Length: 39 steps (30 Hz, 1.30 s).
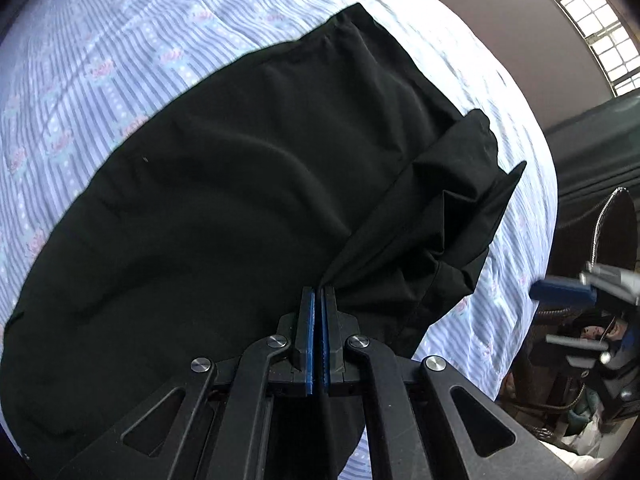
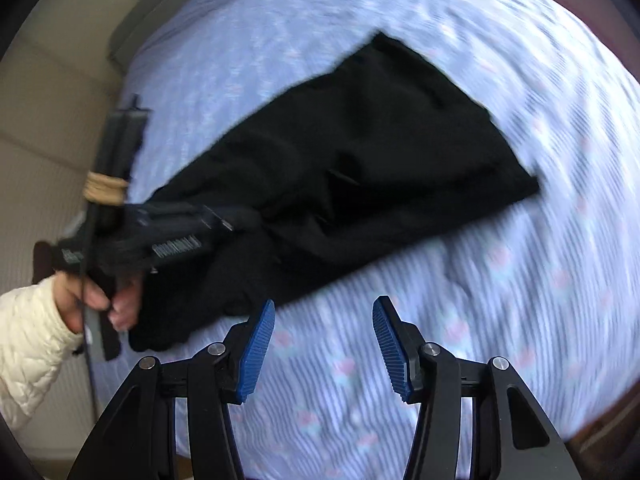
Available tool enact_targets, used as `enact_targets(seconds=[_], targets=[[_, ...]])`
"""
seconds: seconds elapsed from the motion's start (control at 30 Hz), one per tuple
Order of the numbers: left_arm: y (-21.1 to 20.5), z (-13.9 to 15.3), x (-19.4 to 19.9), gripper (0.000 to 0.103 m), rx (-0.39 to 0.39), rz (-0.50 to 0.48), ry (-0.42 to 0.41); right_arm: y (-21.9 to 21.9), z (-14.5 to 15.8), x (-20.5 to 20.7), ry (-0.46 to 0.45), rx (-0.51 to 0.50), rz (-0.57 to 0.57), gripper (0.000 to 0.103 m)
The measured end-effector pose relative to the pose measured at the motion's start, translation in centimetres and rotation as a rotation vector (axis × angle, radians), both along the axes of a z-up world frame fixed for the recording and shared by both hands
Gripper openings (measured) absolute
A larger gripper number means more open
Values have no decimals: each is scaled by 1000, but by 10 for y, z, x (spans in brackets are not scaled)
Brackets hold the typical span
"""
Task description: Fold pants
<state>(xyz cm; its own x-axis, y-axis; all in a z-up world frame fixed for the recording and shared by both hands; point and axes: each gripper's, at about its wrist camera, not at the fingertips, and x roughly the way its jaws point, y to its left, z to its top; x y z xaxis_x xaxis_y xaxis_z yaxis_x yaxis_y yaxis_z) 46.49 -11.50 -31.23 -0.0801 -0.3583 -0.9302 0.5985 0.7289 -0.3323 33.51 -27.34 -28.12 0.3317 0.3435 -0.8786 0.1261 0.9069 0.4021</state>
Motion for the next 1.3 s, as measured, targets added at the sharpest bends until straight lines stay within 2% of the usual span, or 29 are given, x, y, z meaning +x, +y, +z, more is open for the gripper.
enact_targets(seconds=[0.17, 0.33, 0.4, 0.43, 0.47, 0.5, 0.53, 0.63, 0.77, 0.87, 0.97, 1.07, 1.13, 1.2, 1.3], targets=[[6, -1, 3, 5, -28, 17, 13, 11, -16, 43, 20, 5, 110, 52], [15, -1, 0, 5, -41, 39, 11, 14, -64, 64, 176, 39, 141, 52], [17, -1, -3, 5, -43, 43, 7, 15, -76, 68, 215, 54, 148, 47], [19, -1, -4, 5, -40, 48, 9, 17, -78, 71, 216, 71, 150, 38], [21, -2, -7, 6, -36, 52, 12, 19, -76, 70, 211, 100, 163, 20], [21, -2, -9, 7, -34, 54, 15, 21, -73, 66, 207, 100, 177, 15], [23, -1, -13, 11, -36, 54, 22, 22, -69, 60, 199, 87, 180, 14], [24, 2, -21, 34, -34, 47, 32, 18, -62, 27, 202, 87, 144, 12], [13, 5, -39, 40, -37, -12, 27, 4, -76, -22, 238, 143, 24, 10], [1, 1, -52, 45, 5, -72, -3, 0, -88, -44, 268, 195, -70, 8], [-7, -9, -60, 49, 64, -107, -8, 2, -90, -45, 267, 185, -86, 8], [-15, -14, -71, 57, 109, -149, -65, 12, -93, -45, 279, 185, -99, 8], [-32, -14, -74, 57, 150, -184, -107, 17, -91, -43, 282, 155, -87, 8], [-34, -6, -77, 57, 185, -189, -134, 24, -88, -38, 281, 121, -72, 8], [-22, 26, -75, 61, 135, -164, -205, 30, -85, -33, 293, 97, -86, 8]])
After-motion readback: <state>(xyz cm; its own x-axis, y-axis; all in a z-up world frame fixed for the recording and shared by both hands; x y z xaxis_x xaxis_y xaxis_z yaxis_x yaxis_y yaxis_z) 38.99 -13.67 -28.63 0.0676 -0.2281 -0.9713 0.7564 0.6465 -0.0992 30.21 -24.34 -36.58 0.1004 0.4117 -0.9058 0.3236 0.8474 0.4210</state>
